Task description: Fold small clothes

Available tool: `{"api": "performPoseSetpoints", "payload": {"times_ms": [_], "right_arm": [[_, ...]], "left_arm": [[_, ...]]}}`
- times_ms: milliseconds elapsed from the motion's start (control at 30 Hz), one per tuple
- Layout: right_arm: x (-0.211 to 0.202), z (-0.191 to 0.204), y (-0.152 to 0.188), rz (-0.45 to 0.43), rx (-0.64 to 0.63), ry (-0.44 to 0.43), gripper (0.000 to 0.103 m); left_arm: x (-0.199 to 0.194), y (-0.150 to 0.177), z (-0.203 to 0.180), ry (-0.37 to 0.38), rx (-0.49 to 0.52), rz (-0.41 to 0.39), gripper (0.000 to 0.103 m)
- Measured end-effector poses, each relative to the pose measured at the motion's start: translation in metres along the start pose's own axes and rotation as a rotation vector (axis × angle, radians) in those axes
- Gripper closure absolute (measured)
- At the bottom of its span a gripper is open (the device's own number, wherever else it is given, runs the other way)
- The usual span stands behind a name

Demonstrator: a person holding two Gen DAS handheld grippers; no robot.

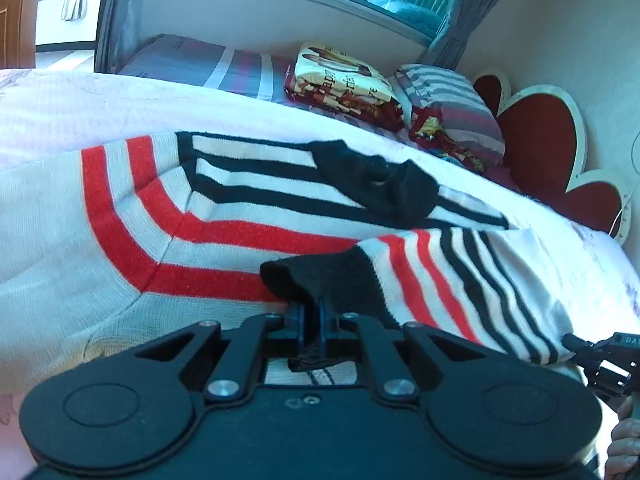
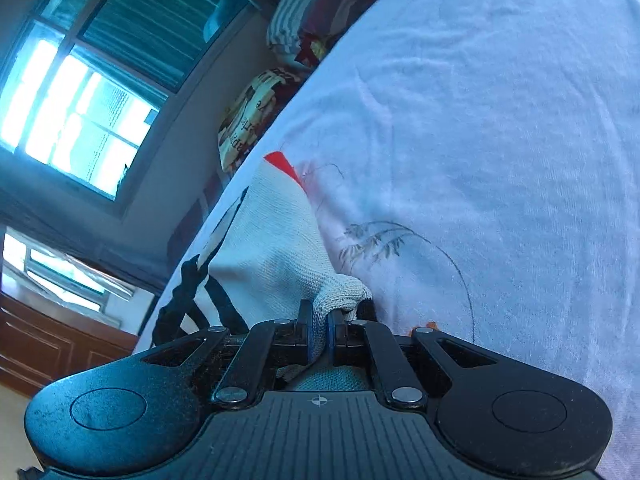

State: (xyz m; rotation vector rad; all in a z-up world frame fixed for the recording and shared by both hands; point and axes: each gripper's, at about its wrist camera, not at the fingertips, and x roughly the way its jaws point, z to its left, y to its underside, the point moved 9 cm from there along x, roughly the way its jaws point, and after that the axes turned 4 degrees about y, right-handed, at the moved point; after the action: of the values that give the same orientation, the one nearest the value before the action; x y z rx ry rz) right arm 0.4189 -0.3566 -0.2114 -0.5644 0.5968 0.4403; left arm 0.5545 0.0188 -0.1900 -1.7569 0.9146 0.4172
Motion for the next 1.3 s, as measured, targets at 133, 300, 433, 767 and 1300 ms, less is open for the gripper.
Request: {"api": "performPoseSetpoints", "payload": {"times_ms": [133, 300, 433, 767, 1300], "right_arm": [[0.000, 0.004, 0.004, 0.010, -0.051, 0.022, 0.097], [0.001, -0.003, 0.007, 0.032, -0.023, -0.007, 0.097], [-0.011, -0.002, 0.009, 0.091, -0.085, -0.009, 0.097], [-0.001, 0.064, 0.027, 0.029, -0.583, 0.052, 0.097], [0.056, 0.105, -0.001, 0.047, -0.741, -0.035, 0.097]], "left_arm": [[-0.001, 0.003, 0.001, -0.034, 0.020, 0.010, 0.097], [0.001, 0.008, 0.005, -0.041, 0.037, 0.001, 0.097], [-0.002, 0.008, 0.005, -0.094, 0.099, 0.018, 0.079], [0.002, 0.002, -0.084, -0.092, 0.348, -0.082, 0.032], [0.036, -0.013, -0.079, -0.145, 0.306, -0.078, 0.037]]}}
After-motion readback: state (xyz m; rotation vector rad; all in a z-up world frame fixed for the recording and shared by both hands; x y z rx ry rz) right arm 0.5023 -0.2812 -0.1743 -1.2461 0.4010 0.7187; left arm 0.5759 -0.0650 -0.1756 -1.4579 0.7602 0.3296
